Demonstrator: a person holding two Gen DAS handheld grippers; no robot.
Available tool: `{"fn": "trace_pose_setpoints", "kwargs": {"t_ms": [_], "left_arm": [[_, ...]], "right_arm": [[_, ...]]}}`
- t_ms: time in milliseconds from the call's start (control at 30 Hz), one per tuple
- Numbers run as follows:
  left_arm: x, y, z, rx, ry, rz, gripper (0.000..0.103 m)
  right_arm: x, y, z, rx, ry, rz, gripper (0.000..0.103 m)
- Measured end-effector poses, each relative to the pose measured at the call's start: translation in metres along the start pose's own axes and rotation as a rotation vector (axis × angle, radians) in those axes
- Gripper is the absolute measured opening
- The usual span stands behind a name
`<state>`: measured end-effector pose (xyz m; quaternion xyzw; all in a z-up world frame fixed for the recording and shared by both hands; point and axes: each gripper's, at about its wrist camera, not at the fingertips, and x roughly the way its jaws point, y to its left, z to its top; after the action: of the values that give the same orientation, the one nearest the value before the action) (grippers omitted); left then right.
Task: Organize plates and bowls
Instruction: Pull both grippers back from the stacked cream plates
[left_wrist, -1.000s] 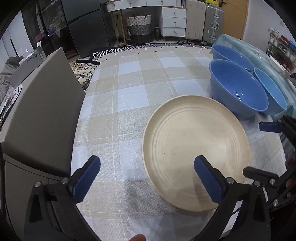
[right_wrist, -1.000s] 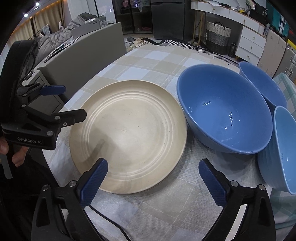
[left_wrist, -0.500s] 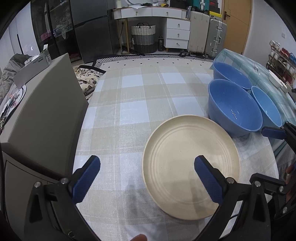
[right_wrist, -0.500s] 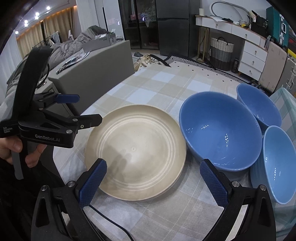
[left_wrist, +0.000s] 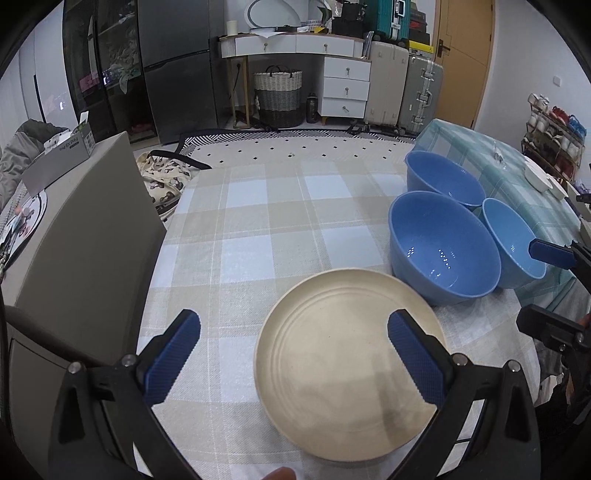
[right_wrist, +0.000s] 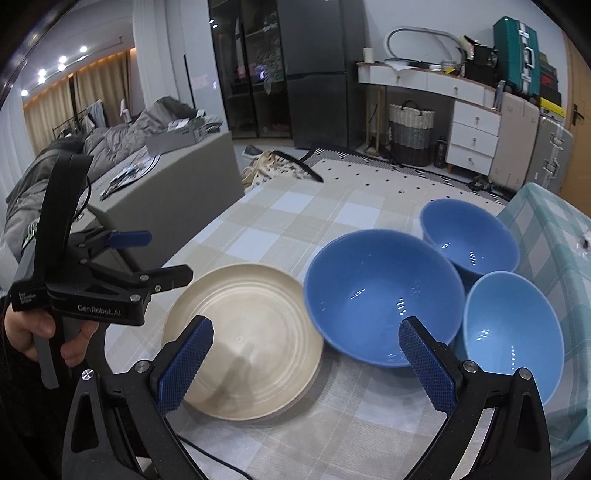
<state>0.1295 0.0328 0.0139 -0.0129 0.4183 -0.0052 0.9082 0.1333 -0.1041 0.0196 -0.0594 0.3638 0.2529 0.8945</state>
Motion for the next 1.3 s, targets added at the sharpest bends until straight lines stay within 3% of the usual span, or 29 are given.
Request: {"fn": "trace_pose_setpoints", "kwargs": {"t_ms": [767, 1300], "left_arm": [[-0.009, -0.046, 0.069, 0.009, -0.085, -0.074, 0.103], [0.013, -0.079, 0.109, 0.051, -0.073, -0.085, 0.103]], "right_arm": [[-0.050, -0.092, 0.048, 0.194, -0.123, -0.132, 0.102], [-0.061, -0.155, 0.080, 0.305, -0.125, -0.198, 0.102]]}}
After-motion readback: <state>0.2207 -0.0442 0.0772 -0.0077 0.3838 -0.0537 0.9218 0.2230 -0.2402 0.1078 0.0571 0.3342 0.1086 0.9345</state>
